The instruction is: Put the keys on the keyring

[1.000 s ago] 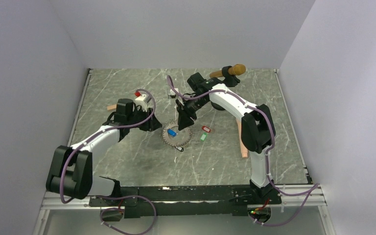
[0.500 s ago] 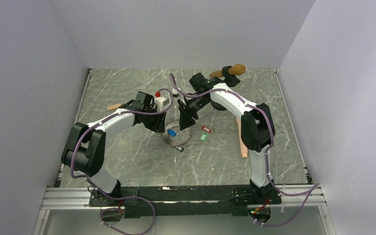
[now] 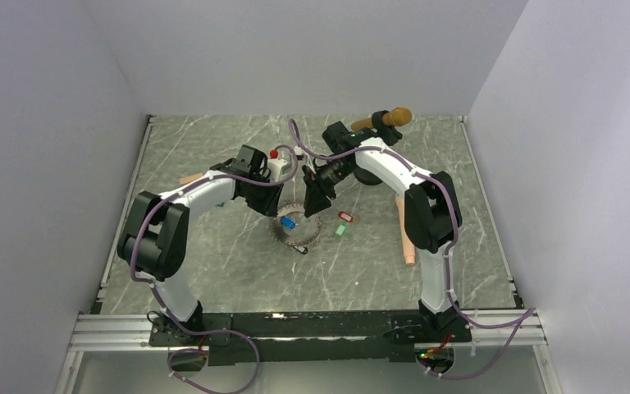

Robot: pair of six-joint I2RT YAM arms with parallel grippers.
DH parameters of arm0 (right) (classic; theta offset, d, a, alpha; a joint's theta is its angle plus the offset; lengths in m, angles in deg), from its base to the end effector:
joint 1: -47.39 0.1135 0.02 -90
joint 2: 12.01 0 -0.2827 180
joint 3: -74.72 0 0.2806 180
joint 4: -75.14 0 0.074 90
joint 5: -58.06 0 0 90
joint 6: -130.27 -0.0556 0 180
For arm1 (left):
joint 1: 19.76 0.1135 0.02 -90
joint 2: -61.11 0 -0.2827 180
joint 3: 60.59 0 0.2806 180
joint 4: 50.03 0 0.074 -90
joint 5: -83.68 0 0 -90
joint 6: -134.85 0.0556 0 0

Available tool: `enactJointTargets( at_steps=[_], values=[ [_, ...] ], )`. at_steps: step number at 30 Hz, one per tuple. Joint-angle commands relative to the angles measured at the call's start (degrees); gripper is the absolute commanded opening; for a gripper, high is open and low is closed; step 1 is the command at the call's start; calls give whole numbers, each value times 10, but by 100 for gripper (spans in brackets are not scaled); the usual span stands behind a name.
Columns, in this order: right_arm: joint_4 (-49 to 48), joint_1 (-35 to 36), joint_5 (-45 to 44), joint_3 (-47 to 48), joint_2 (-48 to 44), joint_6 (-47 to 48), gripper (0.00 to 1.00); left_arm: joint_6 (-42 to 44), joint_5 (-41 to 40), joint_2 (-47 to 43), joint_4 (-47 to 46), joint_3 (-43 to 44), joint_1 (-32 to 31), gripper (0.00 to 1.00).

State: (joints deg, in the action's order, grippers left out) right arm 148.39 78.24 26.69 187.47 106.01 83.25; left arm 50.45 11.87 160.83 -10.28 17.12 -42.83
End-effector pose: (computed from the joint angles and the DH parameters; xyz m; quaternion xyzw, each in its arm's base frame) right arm 0.3643 0.2729 0.2364 -0.5602 0.6642 0.4752 0.1382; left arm 0.3501 -0.1680 0.1753 0.2745 0.9182 -0.1881 0.2148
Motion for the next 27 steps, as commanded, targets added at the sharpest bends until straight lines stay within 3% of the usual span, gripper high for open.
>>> enactJointTargets(
  at_steps=[1, 16, 27],
  values=[
    [6, 6, 31, 14, -1, 23, 44, 19, 16, 29, 27, 26, -8, 31],
    [18, 1, 41, 18, 1, 31, 44, 29, -9, 53, 46, 35, -18, 28],
    [23, -1, 46, 20, 0, 34, 44, 34, -11, 63, 57, 40, -20, 6]
  ],
)
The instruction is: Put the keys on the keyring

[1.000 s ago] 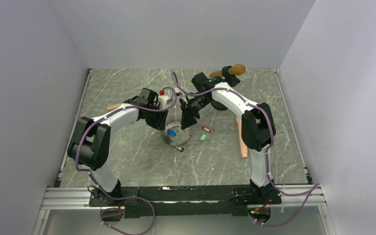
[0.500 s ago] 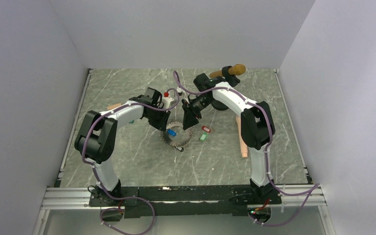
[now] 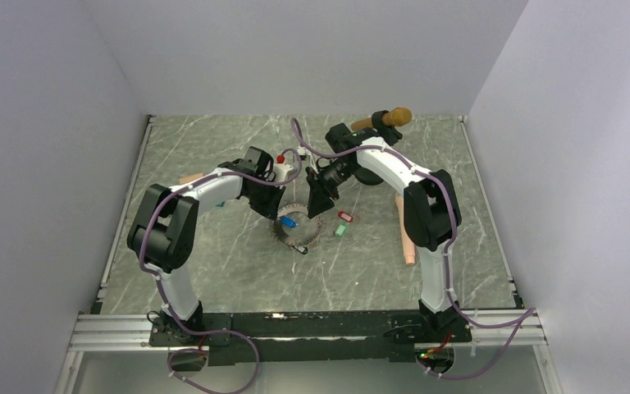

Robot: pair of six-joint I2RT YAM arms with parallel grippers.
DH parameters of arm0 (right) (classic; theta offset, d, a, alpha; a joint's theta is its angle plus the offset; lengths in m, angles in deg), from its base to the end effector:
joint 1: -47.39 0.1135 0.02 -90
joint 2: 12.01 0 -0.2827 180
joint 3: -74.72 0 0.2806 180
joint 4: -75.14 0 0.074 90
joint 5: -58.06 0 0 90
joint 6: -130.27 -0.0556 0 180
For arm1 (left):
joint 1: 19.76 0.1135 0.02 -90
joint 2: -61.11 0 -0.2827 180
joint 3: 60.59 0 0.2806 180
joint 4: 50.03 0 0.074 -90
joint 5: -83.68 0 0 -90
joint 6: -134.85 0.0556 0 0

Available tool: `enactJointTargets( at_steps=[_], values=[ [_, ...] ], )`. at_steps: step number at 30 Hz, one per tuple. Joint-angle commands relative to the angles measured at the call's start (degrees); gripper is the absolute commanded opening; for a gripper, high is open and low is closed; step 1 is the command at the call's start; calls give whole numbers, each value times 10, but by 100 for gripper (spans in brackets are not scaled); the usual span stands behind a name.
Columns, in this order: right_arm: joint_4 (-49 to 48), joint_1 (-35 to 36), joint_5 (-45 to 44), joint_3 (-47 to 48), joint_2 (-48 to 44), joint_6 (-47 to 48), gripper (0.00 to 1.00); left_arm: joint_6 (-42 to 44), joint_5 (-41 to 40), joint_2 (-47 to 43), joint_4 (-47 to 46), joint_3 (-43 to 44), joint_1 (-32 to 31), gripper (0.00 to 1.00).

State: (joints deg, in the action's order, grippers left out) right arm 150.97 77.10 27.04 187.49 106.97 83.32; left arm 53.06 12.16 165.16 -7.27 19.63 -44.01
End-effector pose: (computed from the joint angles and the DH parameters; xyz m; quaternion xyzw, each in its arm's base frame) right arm 0.3674 0.2645 0.2288 -0.5426 0.6788 0.4807 0.1170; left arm 0.3535 -0.1786 0.1581 0.3014 0.9189 -0.1836 0.1763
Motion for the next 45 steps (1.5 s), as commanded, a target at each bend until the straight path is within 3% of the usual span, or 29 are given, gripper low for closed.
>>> enactJointTargets(
  at_steps=[1, 15, 24, 25, 27, 29, 45],
  values=[
    [-2, 10, 42, 20, -9, 34, 44, 8, -15, 21, 28, 15, -8, 3],
    [0, 10, 53, 2, -9, 68, 45, 38, 1, -71, -18, -39, -10, 0],
    [-62, 13, 53, -55, -30, 98, 51, 55, 13, -108, -38, -60, -8, 0],
    [-62, 12, 54, -58, -32, 103, 51, 57, 9, -109, -39, -62, -8, 5],
    [-63, 12, 55, -63, -35, 112, 52, 65, 2, -112, -47, -68, -8, 26],
    [-56, 12, 54, -63, -35, 126, 53, 80, -1, -112, -59, -78, -8, 32],
    [11, 4, 74, -48, -34, 193, 53, 123, -51, -59, -74, -71, -36, 31]
  ],
)
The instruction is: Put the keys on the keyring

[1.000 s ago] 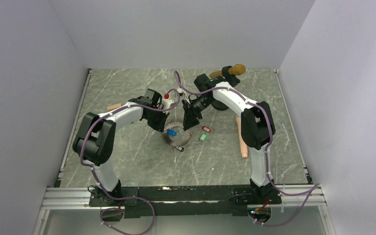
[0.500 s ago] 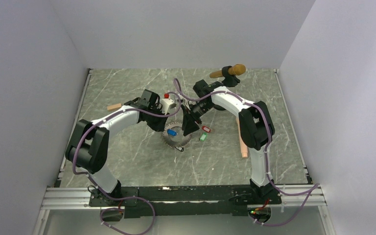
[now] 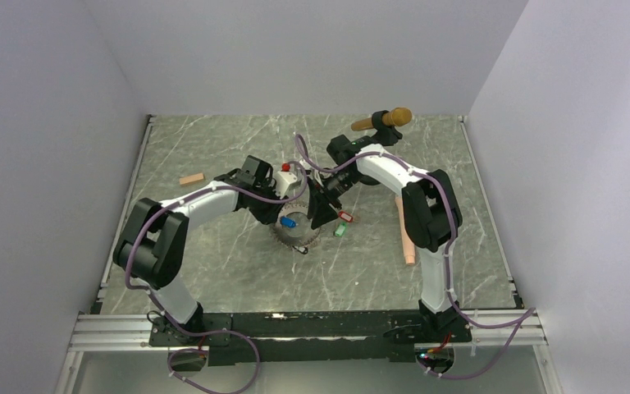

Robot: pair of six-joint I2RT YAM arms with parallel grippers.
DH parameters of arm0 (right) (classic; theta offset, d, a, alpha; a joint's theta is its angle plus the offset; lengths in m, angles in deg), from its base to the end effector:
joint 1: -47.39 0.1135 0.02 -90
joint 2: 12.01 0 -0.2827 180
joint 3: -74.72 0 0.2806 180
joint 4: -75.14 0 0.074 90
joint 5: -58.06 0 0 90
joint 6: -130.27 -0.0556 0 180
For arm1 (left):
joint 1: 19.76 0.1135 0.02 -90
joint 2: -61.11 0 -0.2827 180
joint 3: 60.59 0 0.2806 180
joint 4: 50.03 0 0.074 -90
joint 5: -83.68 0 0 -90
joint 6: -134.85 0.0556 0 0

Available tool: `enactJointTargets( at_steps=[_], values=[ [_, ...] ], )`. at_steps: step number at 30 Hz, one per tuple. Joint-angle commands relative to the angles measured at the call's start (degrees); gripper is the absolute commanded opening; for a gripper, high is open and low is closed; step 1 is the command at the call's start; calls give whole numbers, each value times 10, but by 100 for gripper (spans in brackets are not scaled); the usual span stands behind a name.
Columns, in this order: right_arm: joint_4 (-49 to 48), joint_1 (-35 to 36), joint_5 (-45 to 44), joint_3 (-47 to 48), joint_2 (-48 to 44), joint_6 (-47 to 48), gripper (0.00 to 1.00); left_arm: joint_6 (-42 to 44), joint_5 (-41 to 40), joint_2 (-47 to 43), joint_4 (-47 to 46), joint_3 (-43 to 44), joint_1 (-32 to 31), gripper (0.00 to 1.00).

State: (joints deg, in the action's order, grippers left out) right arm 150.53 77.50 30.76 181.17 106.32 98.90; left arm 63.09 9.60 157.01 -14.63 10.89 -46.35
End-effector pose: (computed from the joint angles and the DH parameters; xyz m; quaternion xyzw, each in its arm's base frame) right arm 0.3502 0.2602 0.2052 -0.6059 0.6016 0.4991 0.1478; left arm 0.3228 -0.1786 0.1685 0.3979 0.8702 -0.1521 0.2474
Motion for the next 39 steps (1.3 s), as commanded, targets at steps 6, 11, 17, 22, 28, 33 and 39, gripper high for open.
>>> enactJointTargets(
  at_steps=[6, 11, 17, 22, 28, 33, 39],
  values=[
    [34, -2, 45, 24, -21, 50, 53, 25, -48, 41, 13, 28, -21, 30],
    [40, -3, 48, 27, -22, 53, 53, 24, -55, 60, 25, 44, -26, 25],
    [45, -5, 51, 27, -21, 56, 53, 25, -66, 70, 36, 45, -35, 27],
    [52, -7, 55, 31, -20, 61, 53, 24, -78, 73, 41, 46, -38, 26],
    [59, -6, 56, 33, -18, 65, 53, 22, -90, 60, 40, 38, -39, 30],
    [68, -7, 59, 38, -14, 71, 53, 28, -95, 54, 45, 36, -38, 31],
    [73, -7, 61, 39, -13, 76, 53, 33, -92, 29, 36, 22, -39, 34]
  ],
)
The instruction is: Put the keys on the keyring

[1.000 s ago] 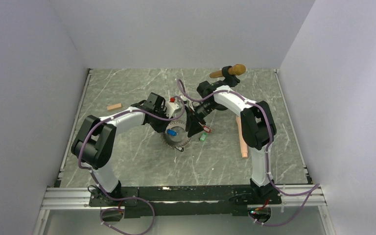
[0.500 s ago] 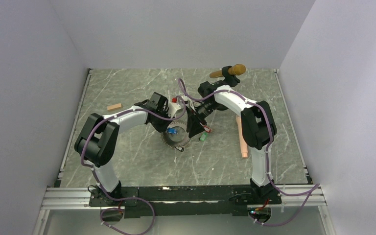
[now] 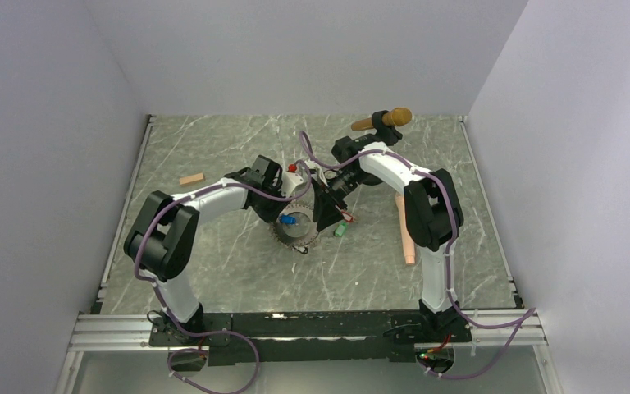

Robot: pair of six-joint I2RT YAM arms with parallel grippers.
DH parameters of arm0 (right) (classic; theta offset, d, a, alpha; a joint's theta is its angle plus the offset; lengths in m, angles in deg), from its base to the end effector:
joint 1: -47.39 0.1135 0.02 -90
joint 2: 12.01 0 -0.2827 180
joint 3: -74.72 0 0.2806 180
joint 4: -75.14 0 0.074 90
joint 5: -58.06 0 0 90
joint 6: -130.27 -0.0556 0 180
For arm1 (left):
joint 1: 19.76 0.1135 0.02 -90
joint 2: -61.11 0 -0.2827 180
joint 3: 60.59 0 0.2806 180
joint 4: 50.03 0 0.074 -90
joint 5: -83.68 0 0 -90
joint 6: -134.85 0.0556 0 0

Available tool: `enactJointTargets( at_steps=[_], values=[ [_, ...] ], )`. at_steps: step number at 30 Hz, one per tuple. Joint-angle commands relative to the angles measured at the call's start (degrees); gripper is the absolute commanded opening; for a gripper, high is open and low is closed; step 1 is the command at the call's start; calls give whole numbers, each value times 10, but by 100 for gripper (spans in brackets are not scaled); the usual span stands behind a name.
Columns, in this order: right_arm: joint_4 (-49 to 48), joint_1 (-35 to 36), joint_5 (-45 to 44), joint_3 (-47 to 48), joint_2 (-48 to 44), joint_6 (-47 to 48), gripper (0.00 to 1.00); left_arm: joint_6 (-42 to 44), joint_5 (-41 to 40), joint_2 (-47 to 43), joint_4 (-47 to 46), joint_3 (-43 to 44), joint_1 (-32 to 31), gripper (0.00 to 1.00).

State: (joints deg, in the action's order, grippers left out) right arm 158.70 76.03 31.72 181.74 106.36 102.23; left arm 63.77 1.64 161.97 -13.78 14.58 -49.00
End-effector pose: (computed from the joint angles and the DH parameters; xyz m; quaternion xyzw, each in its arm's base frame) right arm 0.3456 0.2455 0.2087 -0.5875 0.6131 0.5152 0.1162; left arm 0.3338 -0.1957 0.1556 0.4102 0.8767 -0.0888 0.2348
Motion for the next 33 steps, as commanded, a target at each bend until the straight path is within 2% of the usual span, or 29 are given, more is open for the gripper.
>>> enactJointTargets(
  at_steps=[1, 12, 20, 25, 28, 31, 33],
  values=[
    [-6, 8, 52, 34, -12, 44, 53, 29, -13, -24, 28, -16, -12, 34],
    [14, 7, 58, 44, -6, 58, 53, 37, -4, -4, 28, -8, -12, 34],
    [22, 8, 60, 46, -3, 65, 53, 35, 5, 18, 33, 3, -11, 23],
    [29, 8, 63, 50, 0, 70, 53, 35, 7, 25, 32, 5, -12, 22],
    [30, 8, 63, 50, 0, 70, 53, 37, 3, 25, 32, 4, -12, 15],
    [34, 7, 64, 52, 2, 72, 53, 38, 1, 20, 33, 3, -12, 0],
    [35, 8, 64, 53, 2, 74, 53, 39, -3, 14, 31, -1, -12, 0]
  ],
)
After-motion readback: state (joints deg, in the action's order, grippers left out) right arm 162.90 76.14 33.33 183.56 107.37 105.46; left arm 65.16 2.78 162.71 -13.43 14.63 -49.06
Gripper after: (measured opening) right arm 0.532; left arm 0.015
